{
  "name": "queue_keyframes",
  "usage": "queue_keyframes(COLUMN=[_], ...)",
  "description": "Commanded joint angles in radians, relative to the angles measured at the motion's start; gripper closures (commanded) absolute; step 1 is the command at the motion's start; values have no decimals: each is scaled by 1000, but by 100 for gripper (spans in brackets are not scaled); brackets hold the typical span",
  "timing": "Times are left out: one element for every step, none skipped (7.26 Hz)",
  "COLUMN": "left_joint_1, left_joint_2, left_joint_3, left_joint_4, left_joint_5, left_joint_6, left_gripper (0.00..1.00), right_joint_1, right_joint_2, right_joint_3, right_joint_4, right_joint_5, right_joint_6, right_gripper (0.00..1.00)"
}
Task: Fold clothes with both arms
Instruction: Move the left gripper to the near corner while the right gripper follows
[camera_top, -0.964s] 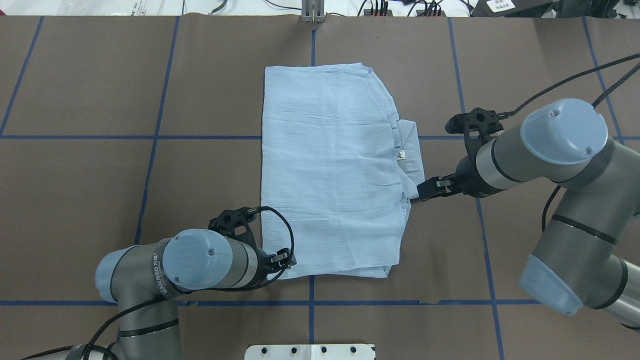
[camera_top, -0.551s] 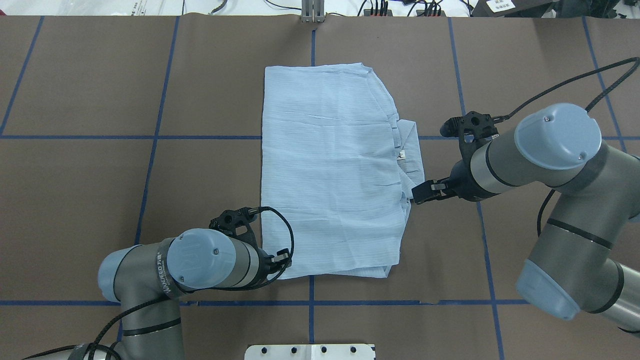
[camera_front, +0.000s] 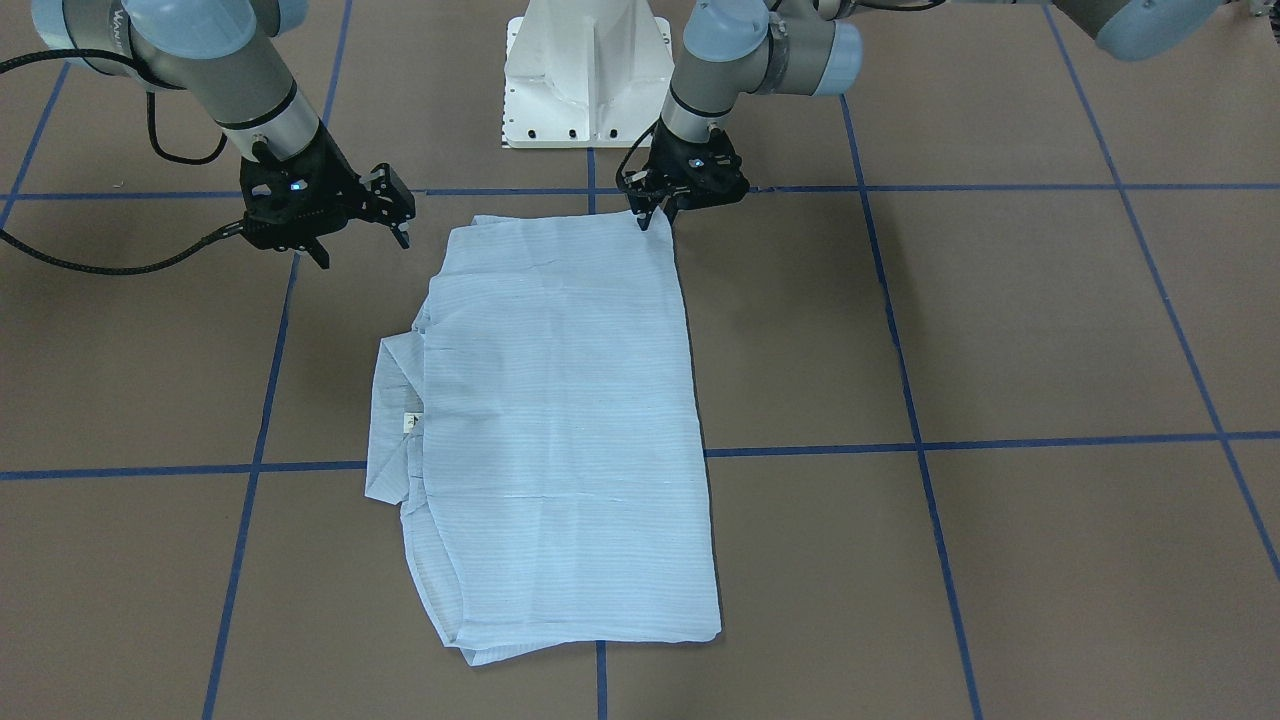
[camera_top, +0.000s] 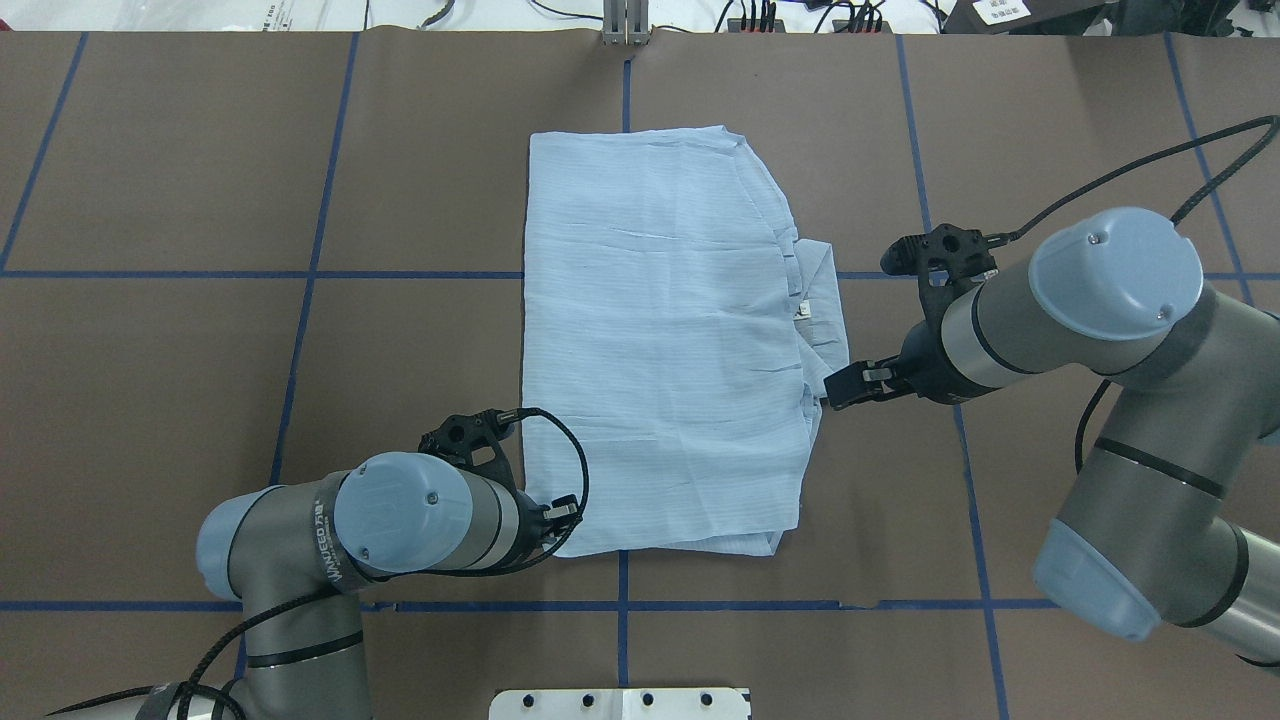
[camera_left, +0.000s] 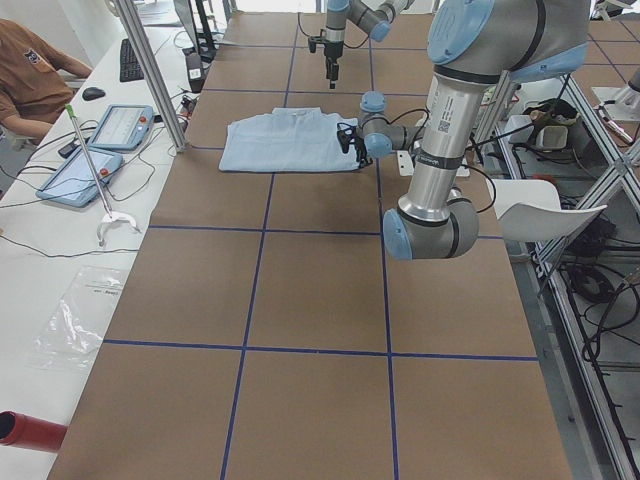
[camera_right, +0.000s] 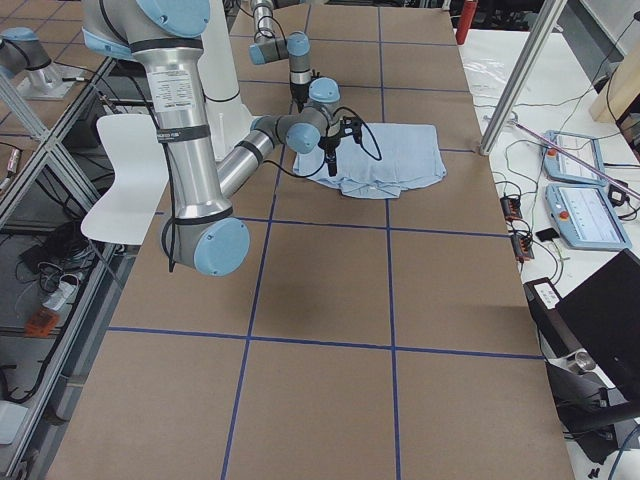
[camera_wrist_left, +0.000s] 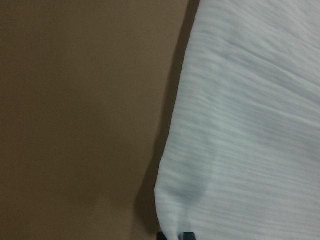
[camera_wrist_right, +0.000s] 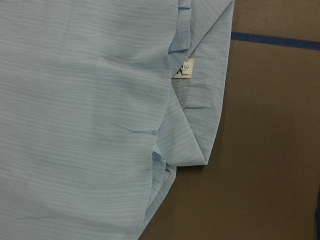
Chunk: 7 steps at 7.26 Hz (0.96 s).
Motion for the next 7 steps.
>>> queue_keyframes(left_joint_1=[-11, -20, -26, -31, -32, -34, -40], left_joint_2=[-2, -2, -5, -5, -5, -5, -5], left_joint_3=[-3, -15, -24, -29, -31, -31, -29], left_joint_4=[0, 0, 1, 1, 1, 1, 1], left_joint_5=[1, -5, -8, -15, -24, -24, -24], left_joint_6=[0, 0, 0, 2, 2, 2, 5], left_gripper=[98, 100, 100, 100, 100, 100, 100], right_joint_1=[-1, -10, -43, -100, -192, -255, -309], right_joint_2=[1, 2, 5, 10, 30, 47, 50], right_joint_3=[0, 0, 0, 2, 0, -5, -8], right_joint_4=[-1, 1, 1, 1, -5, -10, -21], right_joint_5=[3, 0, -17, -72, -168, -211, -219], right_joint_6=[2, 35, 131, 258, 399, 534, 671], right_gripper=[0, 0, 0, 0, 0, 0, 0])
